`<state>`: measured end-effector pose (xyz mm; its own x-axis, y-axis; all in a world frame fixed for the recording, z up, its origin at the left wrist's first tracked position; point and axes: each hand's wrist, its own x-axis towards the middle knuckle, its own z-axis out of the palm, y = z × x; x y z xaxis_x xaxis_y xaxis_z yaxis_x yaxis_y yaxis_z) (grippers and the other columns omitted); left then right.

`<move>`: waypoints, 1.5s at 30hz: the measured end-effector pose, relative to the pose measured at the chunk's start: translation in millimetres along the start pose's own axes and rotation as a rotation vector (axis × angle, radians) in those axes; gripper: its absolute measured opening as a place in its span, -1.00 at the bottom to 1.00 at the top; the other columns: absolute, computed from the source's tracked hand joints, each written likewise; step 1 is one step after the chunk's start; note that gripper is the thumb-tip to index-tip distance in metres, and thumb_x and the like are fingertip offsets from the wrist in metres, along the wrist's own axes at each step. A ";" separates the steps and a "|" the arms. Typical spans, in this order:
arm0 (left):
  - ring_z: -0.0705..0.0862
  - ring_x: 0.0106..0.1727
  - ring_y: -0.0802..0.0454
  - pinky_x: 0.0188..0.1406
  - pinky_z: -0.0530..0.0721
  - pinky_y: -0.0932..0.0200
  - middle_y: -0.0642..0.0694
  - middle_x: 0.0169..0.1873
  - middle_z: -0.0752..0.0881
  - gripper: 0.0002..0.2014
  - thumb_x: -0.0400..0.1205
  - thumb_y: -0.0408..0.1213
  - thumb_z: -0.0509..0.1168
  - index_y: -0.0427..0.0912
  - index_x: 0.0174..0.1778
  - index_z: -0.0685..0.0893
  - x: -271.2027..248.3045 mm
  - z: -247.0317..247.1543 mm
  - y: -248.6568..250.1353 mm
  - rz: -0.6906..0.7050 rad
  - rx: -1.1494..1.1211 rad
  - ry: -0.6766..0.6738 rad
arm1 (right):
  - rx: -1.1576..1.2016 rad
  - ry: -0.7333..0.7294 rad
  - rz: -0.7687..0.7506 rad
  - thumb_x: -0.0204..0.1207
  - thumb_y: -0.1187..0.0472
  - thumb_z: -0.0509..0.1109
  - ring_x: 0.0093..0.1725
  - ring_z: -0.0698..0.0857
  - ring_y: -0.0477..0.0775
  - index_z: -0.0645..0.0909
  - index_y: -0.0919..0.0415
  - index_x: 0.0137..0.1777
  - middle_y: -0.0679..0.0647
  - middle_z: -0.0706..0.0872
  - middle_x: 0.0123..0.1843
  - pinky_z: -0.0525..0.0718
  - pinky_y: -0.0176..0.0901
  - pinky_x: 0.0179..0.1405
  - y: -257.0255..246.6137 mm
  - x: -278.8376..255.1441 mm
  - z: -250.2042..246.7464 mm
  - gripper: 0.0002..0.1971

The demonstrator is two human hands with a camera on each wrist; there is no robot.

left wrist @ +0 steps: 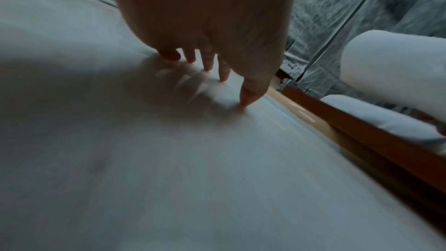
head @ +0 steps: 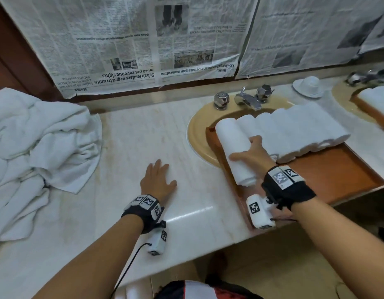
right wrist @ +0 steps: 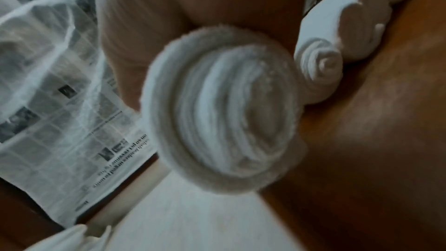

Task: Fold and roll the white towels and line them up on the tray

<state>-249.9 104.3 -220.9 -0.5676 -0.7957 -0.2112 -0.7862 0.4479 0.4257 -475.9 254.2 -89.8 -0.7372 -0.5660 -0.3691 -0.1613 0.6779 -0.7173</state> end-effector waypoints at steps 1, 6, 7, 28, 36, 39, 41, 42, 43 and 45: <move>-0.15 0.71 -0.04 0.62 0.08 -0.12 0.07 0.71 -0.08 -0.33 0.65 0.10 0.18 0.09 0.68 0.14 3.5 2.3 4.8 -0.016 0.033 -0.001 | -0.106 0.028 -0.010 0.36 0.07 0.58 0.19 0.57 0.27 0.11 0.14 0.46 0.17 0.49 0.21 0.58 0.12 0.19 0.2 8.6 -1.9 -0.18; -0.35 0.68 -0.03 0.62 -0.17 -0.20 0.18 0.68 -0.29 -0.34 0.65 0.23 0.05 0.33 0.66 -0.04 20.7 6.4 18.3 -0.105 0.106 -0.103 | -0.423 0.103 -0.090 0.33 0.03 0.57 0.17 0.58 0.41 0.05 0.04 0.49 0.28 0.41 0.30 0.54 0.12 0.10 -0.5 39.7 10.1 -0.13; -0.37 0.67 -0.02 0.62 -0.20 -0.21 0.20 0.67 -0.32 -0.34 0.65 0.25 0.03 0.35 0.65 -0.06 23.2 7.2 18.4 -0.116 0.116 -0.119 | -0.458 0.103 -0.107 0.35 0.04 0.54 0.14 0.58 0.40 0.03 0.01 0.50 0.26 0.38 0.30 0.54 0.11 0.06 -0.6 44.7 14.2 -0.14; -0.42 0.66 0.02 0.62 -0.24 -0.21 0.24 0.63 -0.40 -0.36 0.65 0.28 -0.05 0.40 0.64 -0.14 25.7 12.1 19.2 -0.151 0.156 -0.125 | -0.743 0.261 -0.290 0.55 0.02 0.22 0.28 0.35 0.26 0.23 0.08 0.52 0.25 0.36 0.34 0.36 0.12 0.18 8.6 70.2 32.8 -0.45; -0.44 0.65 0.05 0.61 -0.28 -0.20 0.23 0.64 -0.38 -0.33 0.66 0.24 0.03 0.34 0.66 -0.12 8.1 5.2 11.3 -0.062 0.088 -0.144 | -0.594 0.208 -0.467 0.46 0.14 0.33 0.37 0.25 0.26 0.44 0.14 0.40 0.22 0.33 0.41 0.30 0.09 0.29 -24.4 22.7 54.8 -0.52; -0.43 0.65 0.08 0.62 -0.29 -0.19 0.22 0.65 -0.35 -0.31 0.64 0.19 0.09 0.31 0.66 -0.06 -14.0 -2.6 0.9 0.014 0.047 -0.170 | -0.570 0.104 -0.572 0.50 0.05 0.34 0.35 0.28 0.20 0.52 0.13 0.34 0.16 0.41 0.36 0.32 0.02 0.32 -33.4 -7.2 93.1 -0.59; -0.40 0.65 0.13 0.63 -0.30 -0.17 0.24 0.66 -0.29 -0.31 0.62 0.12 0.13 0.29 0.67 0.00 -33.8 -8.9 -14.1 0.083 0.003 -0.193 | -0.525 -0.033 -0.543 0.55 0.04 0.34 0.42 0.27 0.14 0.50 0.12 0.38 0.12 0.41 0.40 0.30 -0.05 0.39 -33.4 -22.2 126.3 -0.58; -0.38 0.66 0.16 0.63 -0.30 -0.17 0.25 0.67 -0.26 -0.31 0.62 0.09 0.14 0.29 0.66 0.03 -42.7 -12.5 -25.2 0.117 -0.007 -0.199 | -0.500 -0.105 -0.504 0.57 0.04 0.33 0.46 0.25 0.13 0.47 0.12 0.41 0.11 0.39 0.43 0.29 -0.06 0.43 -31.3 -27.1 143.5 -0.57; -0.36 0.66 0.18 0.64 -0.28 -0.16 0.26 0.67 -0.24 -0.32 0.62 0.08 0.15 0.29 0.66 0.05 -51.3 -17.3 -38.6 0.144 -0.006 -0.202 | -0.489 -0.169 -0.462 0.58 0.03 0.32 0.50 0.24 0.12 0.44 0.12 0.45 0.11 0.37 0.48 0.30 -0.05 0.46 -28.7 -31.0 160.8 -0.54; -0.33 0.66 0.22 0.64 -0.28 -0.13 0.29 0.67 -0.20 -0.34 0.62 0.05 0.16 0.30 0.65 0.08 -65.5 -28.6 -71.4 0.171 0.003 -0.199 | -0.524 -0.266 -0.405 0.61 -0.02 0.29 0.59 0.16 0.14 0.32 0.12 0.55 0.12 0.26 0.60 0.28 0.02 0.53 -23.3 -36.6 194.0 -0.45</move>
<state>-149.6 112.8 -212.3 -0.7290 -0.6126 -0.3055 -0.6752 0.5702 0.4680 -317.9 168.1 -174.2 -0.3783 -0.8709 -0.3137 -0.7316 0.4889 -0.4752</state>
